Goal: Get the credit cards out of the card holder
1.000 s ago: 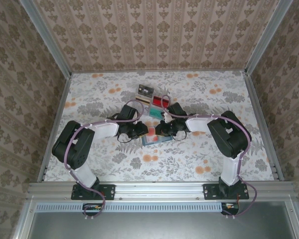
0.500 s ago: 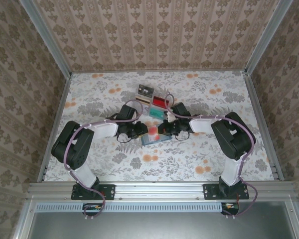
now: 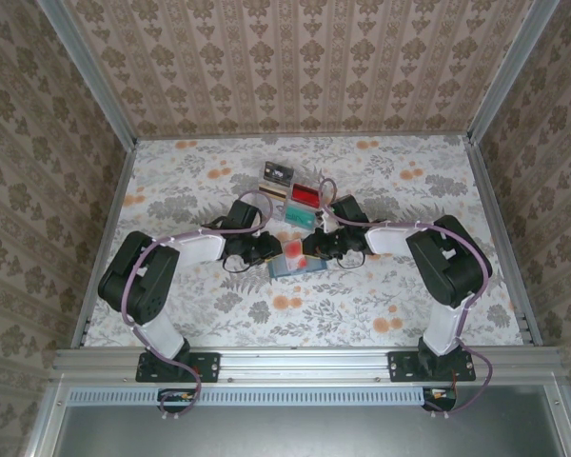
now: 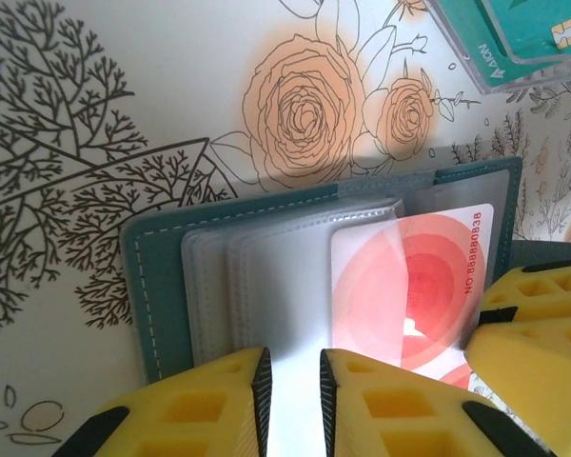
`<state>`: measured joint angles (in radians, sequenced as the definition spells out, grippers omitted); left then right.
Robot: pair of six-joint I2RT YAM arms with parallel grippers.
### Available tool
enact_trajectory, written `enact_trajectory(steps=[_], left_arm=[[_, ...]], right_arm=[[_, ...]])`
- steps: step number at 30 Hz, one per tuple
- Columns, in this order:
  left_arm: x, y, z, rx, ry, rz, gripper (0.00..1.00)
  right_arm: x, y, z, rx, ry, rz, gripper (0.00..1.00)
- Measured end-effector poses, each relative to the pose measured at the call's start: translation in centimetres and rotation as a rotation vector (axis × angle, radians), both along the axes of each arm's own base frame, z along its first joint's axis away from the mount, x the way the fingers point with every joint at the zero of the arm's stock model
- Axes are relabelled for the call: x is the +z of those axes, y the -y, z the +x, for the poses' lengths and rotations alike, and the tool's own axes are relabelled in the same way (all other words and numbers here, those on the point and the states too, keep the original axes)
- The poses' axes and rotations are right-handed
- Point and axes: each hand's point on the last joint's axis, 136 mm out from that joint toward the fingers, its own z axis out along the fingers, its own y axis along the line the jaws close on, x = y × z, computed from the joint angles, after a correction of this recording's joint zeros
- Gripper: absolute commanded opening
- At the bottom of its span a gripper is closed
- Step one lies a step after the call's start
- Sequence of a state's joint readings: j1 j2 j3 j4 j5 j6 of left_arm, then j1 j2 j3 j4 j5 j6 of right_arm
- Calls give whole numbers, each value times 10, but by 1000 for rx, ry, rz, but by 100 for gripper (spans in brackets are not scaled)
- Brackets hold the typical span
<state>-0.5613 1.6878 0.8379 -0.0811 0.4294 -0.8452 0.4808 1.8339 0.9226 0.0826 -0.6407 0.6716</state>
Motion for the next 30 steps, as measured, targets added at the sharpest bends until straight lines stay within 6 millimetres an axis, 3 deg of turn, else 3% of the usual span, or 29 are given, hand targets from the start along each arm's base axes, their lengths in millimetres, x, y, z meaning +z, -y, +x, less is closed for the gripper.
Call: enact_trajectory(steps=[4,11,16,21,26,30], left_arm=[[-2,-1,-1,2,-3,5,21],[-3,-1,-1,2,0,3,21],[-3,-1,-1,2,0,4,21],[-3,-1,-1,1,1,3,23],[0,0,0,-8,13,2,31],[11,-1,0,-27,43,8,45]], right_arm=[[10,-9,1,16,16,58,27],[13,-14,2,17,15,77,9],[5,-9,2,-1,6,39,1],[8,3,4,-29,32,-12,0],[32,17,8,-62,89,-15,0],[48,23,12,-89,109,6,0]])
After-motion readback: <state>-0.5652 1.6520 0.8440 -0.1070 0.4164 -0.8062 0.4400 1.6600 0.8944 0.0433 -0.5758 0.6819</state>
